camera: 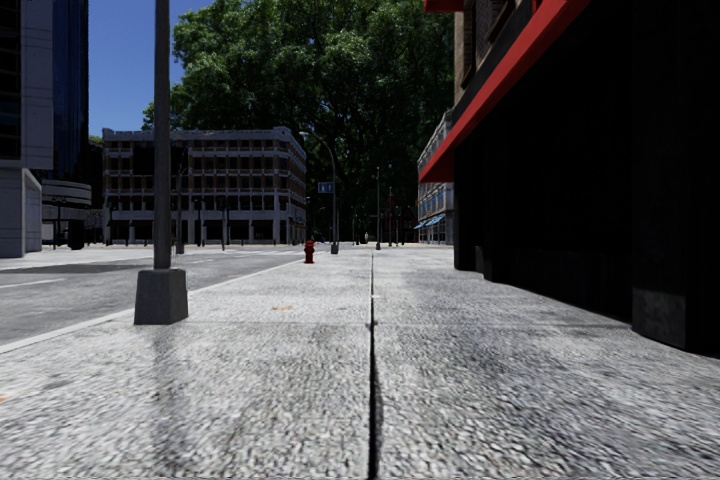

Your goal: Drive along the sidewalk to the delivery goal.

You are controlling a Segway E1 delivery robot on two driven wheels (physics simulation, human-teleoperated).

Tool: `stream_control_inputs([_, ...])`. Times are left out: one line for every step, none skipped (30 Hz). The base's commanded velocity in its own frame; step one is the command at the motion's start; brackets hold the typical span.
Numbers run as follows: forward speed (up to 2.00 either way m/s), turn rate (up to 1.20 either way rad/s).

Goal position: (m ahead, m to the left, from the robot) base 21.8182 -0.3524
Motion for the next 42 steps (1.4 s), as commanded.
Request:
stream_control_inputs([2.00, 0.00])
stream_control_inputs([2.00, 0.00])
stream_control_inputs([2.00, 0.00])
stream_control_inputs([2.00, 0.00])
stream_control_inputs([2.00, 0.00])
stream_control_inputs([2.00, 0.00])
stream_control_inputs([2.00, 0.00])
stream_control_inputs([2.00, 0.00])
stream_control_inputs([2.00, 0.00])
stream_control_inputs([2.00, 0.00])
stream_control_inputs([2.00, 0.00])
stream_control_inputs([2.00, 0.00])
stream_control_inputs([2.00, 0.00])
stream_control_inputs([2.00, 0.00])
stream_control_inputs([2.00, 0.00])
stream_control_inputs([2.00, 0.00])
stream_control_inputs([2.00, 0.00])
stream_control_inputs([2.00, 0.00])
stream_control_inputs([2.00, 0.00])
stream_control_inputs([2.00, 0.00])
stream_control_inputs([2.00, 0.00])
stream_control_inputs([2.00, 0.00])
stream_control_inputs([2.00, 0.00])
stream_control_inputs([2.00, 0.00])
stream_control_inputs([2.00, 0.00])
stream_control_inputs([2.00, 0.00])
stream_control_inputs([2.00, 0.00])
stream_control_inputs([2.00, 0.00])
stream_control_inputs([2.00, 0.00])
stream_control_inputs([2.00, 0.00])
stream_control_inputs([2.00, 0.00])
stream_control_inputs([2.00, 0.00])
stream_control_inputs([2.00, 0.00])
stream_control_inputs([2.00, 0.00])
stream_control_inputs([2.00, 0.00])
stream_control_inputs([2.00, 0.00])
stream_control_inputs([2.00, 0.00])
stream_control_inputs([2.00, 0.00])
stream_control_inputs([2.00, 0.00])
stream_control_inputs([2.00, 0.00])
stream_control_inputs([2.00, 0.00])
stream_control_inputs([2.00, 0.00])
